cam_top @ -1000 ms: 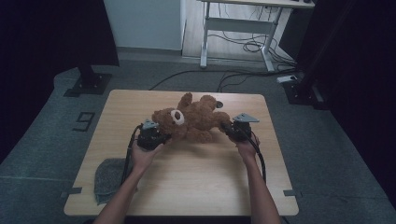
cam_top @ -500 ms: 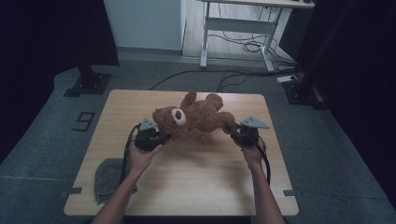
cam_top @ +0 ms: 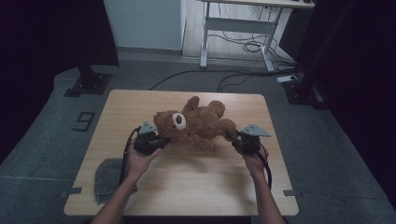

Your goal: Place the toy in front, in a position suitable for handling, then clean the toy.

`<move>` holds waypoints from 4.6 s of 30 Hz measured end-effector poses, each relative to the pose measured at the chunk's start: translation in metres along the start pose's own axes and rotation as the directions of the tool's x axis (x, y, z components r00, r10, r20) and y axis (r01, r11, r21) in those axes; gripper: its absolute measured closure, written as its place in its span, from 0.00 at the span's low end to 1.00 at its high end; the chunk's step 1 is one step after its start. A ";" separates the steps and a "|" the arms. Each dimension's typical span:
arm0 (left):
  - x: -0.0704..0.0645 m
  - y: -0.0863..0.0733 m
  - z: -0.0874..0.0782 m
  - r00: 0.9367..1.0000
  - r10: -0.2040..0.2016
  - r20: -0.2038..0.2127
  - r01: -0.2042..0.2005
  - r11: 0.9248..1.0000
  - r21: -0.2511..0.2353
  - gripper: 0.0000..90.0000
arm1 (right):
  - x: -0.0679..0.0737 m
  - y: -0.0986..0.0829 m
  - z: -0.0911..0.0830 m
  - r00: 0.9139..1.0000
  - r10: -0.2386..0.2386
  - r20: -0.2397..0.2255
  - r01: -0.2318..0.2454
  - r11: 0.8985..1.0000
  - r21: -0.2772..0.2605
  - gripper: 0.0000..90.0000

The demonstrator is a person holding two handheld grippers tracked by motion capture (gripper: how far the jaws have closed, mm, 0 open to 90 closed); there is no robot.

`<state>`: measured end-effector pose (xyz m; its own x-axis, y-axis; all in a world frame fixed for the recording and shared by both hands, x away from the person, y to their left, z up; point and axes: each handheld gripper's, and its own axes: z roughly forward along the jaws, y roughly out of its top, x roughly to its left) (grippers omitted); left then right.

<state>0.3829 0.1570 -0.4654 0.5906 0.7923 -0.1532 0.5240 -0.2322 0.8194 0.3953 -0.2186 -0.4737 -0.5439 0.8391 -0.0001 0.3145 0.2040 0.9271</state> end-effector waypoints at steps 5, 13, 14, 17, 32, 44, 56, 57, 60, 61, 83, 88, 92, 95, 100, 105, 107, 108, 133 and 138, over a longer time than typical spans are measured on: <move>-0.002 -0.005 -0.004 1.000 0.002 0.018 -0.002 1.000 -0.003 0.80 | 0.004 -0.003 -0.008 1.000 -0.008 -0.002 0.008 1.000 -0.013 0.81; -0.006 -0.017 -0.008 0.999 0.002 0.044 -0.003 1.000 0.007 0.79 | 0.015 -0.017 -0.028 1.000 -0.014 -0.017 0.013 0.999 -0.034 0.81; -0.007 -0.019 -0.008 0.999 0.000 0.048 -0.001 1.000 0.010 0.79 | 0.015 -0.017 -0.028 1.000 -0.014 -0.017 0.013 0.999 -0.034 0.81; -0.008 -0.026 -0.009 0.998 0.000 0.056 -0.001 1.000 0.019 0.79 | 0.019 -0.024 -0.034 1.000 -0.016 -0.026 0.015 0.999 -0.036 0.81; -0.005 -0.063 0.003 0.997 -0.030 0.076 0.022 0.994 0.107 0.77 | 0.039 -0.065 -0.050 0.997 -0.045 -0.060 0.045 0.999 -0.001 0.80; -0.003 -0.066 0.005 0.998 -0.014 0.067 0.005 0.990 0.139 0.68 | 0.039 -0.082 -0.053 0.995 -0.032 -0.098 0.032 0.999 -0.001 0.77; -0.004 -0.062 -0.016 0.999 0.005 -0.050 0.000 0.995 0.096 0.26 | 0.038 -0.088 -0.053 0.996 -0.048 -0.076 0.046 0.999 -0.025 0.69; -0.004 -0.061 -0.020 0.999 0.005 -0.050 -0.001 0.996 0.090 0.26 | 0.037 -0.088 -0.053 0.996 -0.047 -0.075 0.045 0.999 -0.024 0.69; -0.004 -0.059 -0.030 0.999 -0.002 -0.049 0.006 0.997 0.078 0.25 | 0.036 -0.089 -0.053 0.996 -0.043 -0.079 0.041 0.999 -0.020 0.68; -0.004 -0.059 -0.034 0.999 0.002 -0.054 0.002 0.997 0.076 0.25 | 0.035 -0.090 -0.053 0.996 -0.043 -0.083 0.041 0.999 -0.019 0.68; 0.037 -0.095 -0.107 0.971 -0.044 -0.234 0.065 0.994 0.083 0.23 | 0.034 -0.095 -0.049 0.996 -0.004 -0.090 0.003 1.000 -0.005 0.51; 0.040 -0.105 -0.106 0.968 -0.061 -0.245 0.090 0.990 0.109 0.22 | 0.035 -0.095 -0.048 0.996 0.005 -0.085 -0.006 1.000 -0.006 0.50; 0.044 -0.111 -0.102 0.967 -0.072 -0.245 0.109 0.984 0.140 0.20 | 0.035 -0.095 -0.047 0.997 0.004 -0.083 -0.004 1.000 -0.004 0.50; 0.046 -0.118 -0.100 0.965 -0.086 -0.246 0.128 0.978 0.162 0.20 | 0.035 -0.094 -0.046 0.997 0.006 -0.080 -0.006 1.000 -0.007 0.49; 0.047 -0.127 -0.091 0.962 -0.082 -0.260 0.136 0.971 0.196 0.20 | 0.034 -0.096 -0.043 0.996 0.010 -0.084 -0.010 1.000 0.000 0.49; 0.049 -0.130 -0.085 0.960 -0.083 -0.268 0.146 0.963 0.228 0.26 | 0.036 -0.096 -0.044 0.998 0.003 -0.070 -0.002 1.000 0.006 0.48; 0.050 -0.131 -0.086 0.956 -0.084 -0.280 0.151 0.962 0.229 0.33 | 0.036 -0.095 -0.044 0.998 0.006 -0.069 -0.006 1.000 0.005 0.48; 0.051 -0.131 -0.087 0.953 -0.075 -0.293 0.147 0.962 0.230 0.40 | 0.036 -0.095 -0.044 0.998 0.007 -0.068 -0.006 1.000 0.007 0.48; 0.032 -0.112 -0.112 0.981 -0.120 -0.156 0.119 0.993 -0.013 0.83 | 0.035 -0.095 -0.042 0.997 0.035 -0.067 -0.032 0.998 0.048 0.39; 0.020 -0.102 -0.110 0.989 -0.088 -0.122 0.086 0.996 -0.024 0.83 | 0.037 -0.094 -0.039 0.997 0.022 -0.070 -0.018 0.998 0.055 0.54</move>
<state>0.2741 0.2587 -0.4912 0.4631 0.8724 -0.1561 0.5580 -0.1502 0.8161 0.3155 -0.2267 -0.5468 -0.5897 0.8063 0.0464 0.3665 0.2160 0.9050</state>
